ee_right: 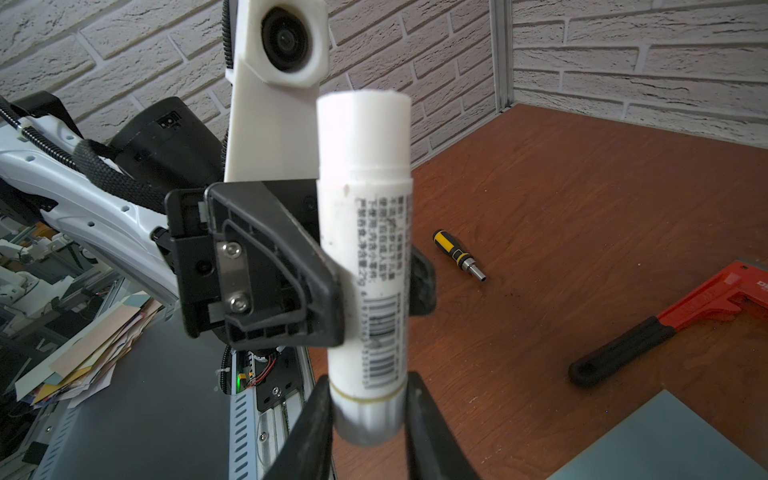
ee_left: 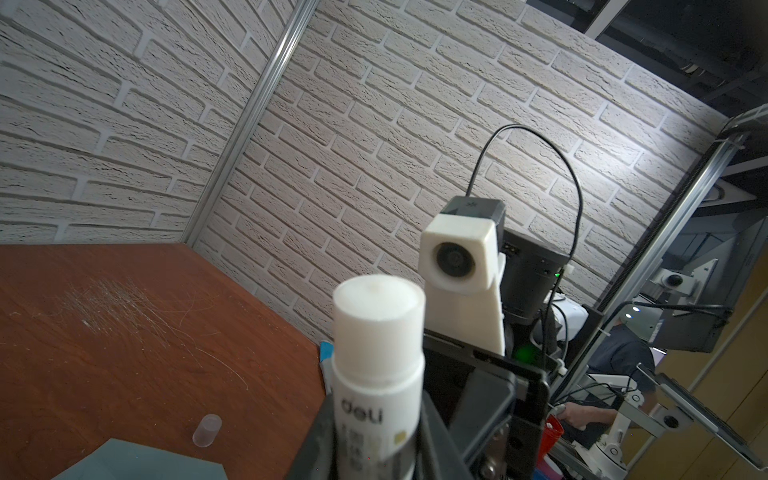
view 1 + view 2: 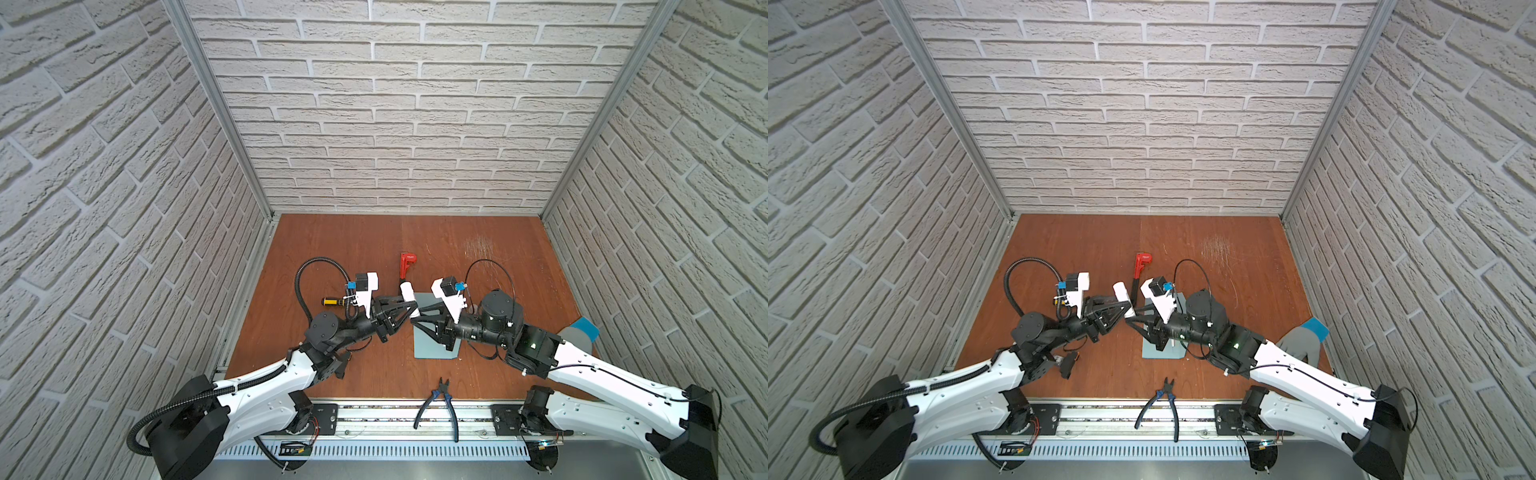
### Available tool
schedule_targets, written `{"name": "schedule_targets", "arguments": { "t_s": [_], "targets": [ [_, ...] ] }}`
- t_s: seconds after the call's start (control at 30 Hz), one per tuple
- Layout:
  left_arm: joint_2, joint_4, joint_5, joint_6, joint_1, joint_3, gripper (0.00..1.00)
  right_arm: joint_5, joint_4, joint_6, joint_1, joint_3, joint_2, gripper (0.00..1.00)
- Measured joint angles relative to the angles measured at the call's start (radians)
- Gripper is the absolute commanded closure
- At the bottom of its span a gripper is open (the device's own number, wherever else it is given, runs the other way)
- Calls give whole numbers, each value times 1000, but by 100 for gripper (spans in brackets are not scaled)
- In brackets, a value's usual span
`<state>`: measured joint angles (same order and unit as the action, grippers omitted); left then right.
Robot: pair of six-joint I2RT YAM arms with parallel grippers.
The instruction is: Place the letter into the envelope and seal it
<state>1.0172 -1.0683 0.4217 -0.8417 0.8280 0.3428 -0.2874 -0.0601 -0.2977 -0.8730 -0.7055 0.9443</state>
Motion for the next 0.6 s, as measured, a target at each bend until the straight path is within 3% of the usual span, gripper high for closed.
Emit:
{"name": "schedule_targets", "arguments": {
  "t_s": [0.23, 0.43, 0.6],
  "targets": [
    [-72, 144, -155, 52, 6, 0, 100, 110, 29, 43, 0, -39, 33, 25],
    [-140, 246, -334, 130, 5, 0, 100, 235, 42, 75, 0, -40, 65, 22],
    [-126, 274, -404, 154, 1, 0, 100, 280, 7, 121, -1, -35, 115, 23]
  ]
}}
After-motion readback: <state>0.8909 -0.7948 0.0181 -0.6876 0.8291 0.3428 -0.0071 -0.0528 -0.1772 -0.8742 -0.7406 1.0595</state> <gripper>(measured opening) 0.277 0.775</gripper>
